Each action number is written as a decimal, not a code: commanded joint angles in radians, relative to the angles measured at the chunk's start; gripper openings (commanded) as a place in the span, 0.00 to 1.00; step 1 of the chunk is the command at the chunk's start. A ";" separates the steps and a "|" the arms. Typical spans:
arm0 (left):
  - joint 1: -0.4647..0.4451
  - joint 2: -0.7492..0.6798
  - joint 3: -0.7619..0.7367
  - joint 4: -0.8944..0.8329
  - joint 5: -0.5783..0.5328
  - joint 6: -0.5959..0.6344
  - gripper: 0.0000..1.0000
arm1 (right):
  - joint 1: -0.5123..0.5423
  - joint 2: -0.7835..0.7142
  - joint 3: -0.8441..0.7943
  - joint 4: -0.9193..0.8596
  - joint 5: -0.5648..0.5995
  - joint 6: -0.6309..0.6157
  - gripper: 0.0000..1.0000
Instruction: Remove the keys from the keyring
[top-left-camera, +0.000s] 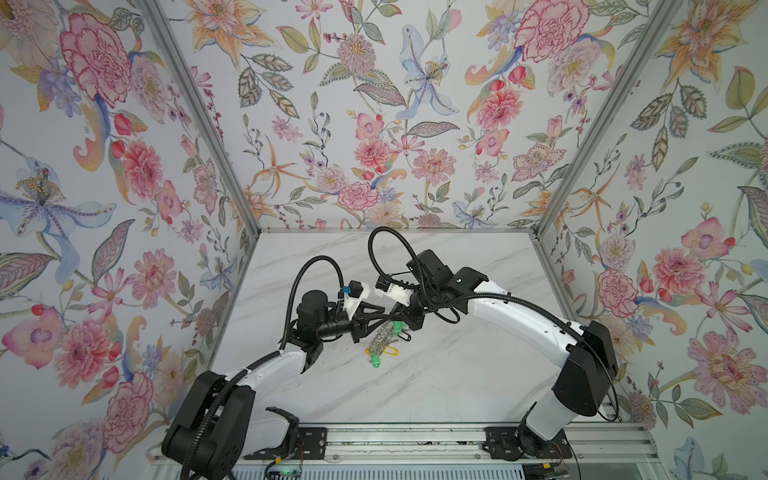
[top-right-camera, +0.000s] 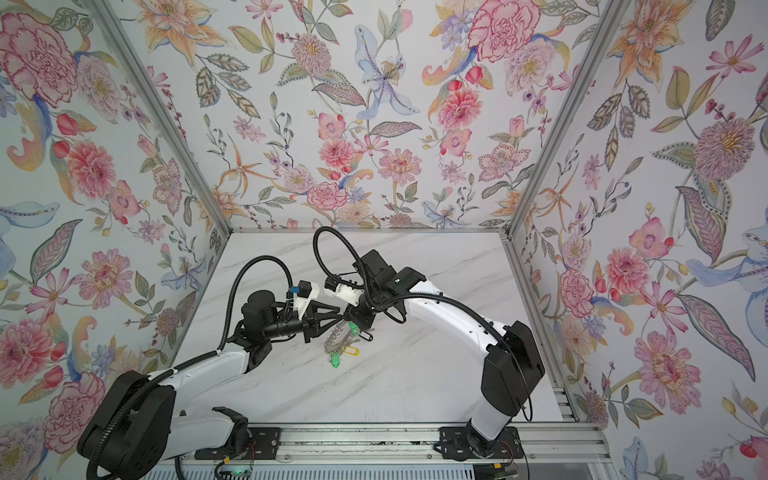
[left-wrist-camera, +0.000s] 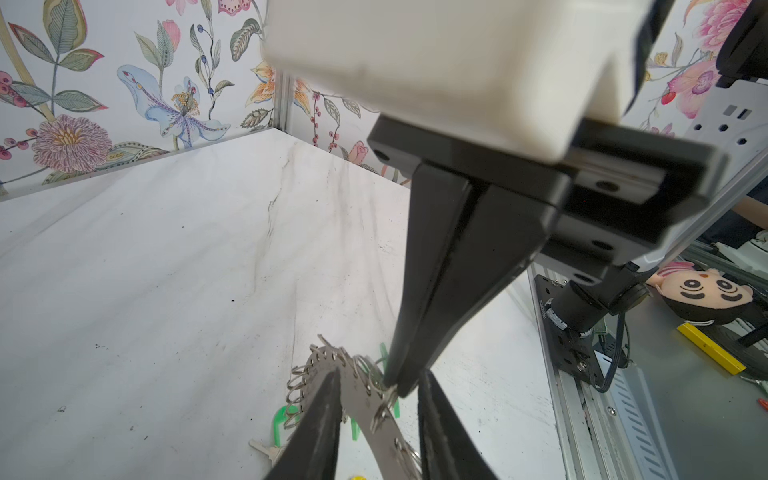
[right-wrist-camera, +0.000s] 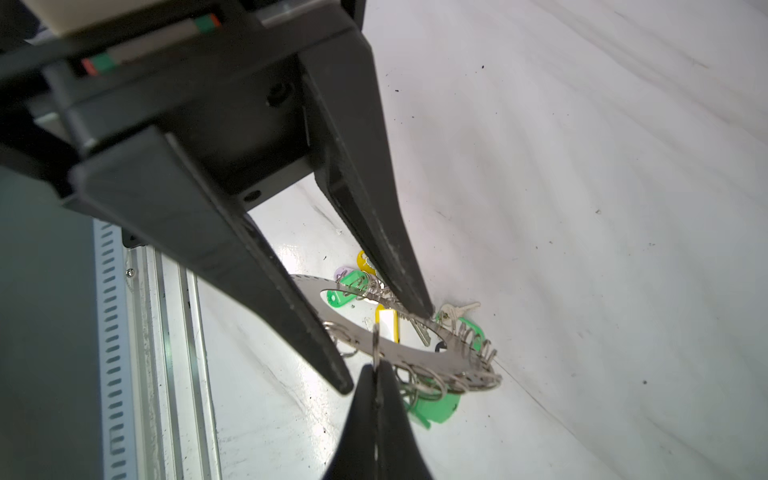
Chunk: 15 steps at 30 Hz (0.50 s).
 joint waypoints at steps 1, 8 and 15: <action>0.007 0.006 0.028 -0.029 0.024 0.041 0.32 | -0.002 -0.050 0.016 -0.007 -0.047 -0.032 0.00; 0.007 -0.009 0.025 -0.073 0.014 0.060 0.26 | -0.015 -0.066 -0.001 0.023 -0.057 -0.028 0.00; 0.007 0.029 0.037 -0.023 0.063 0.027 0.14 | -0.005 -0.057 -0.024 0.060 -0.093 -0.013 0.00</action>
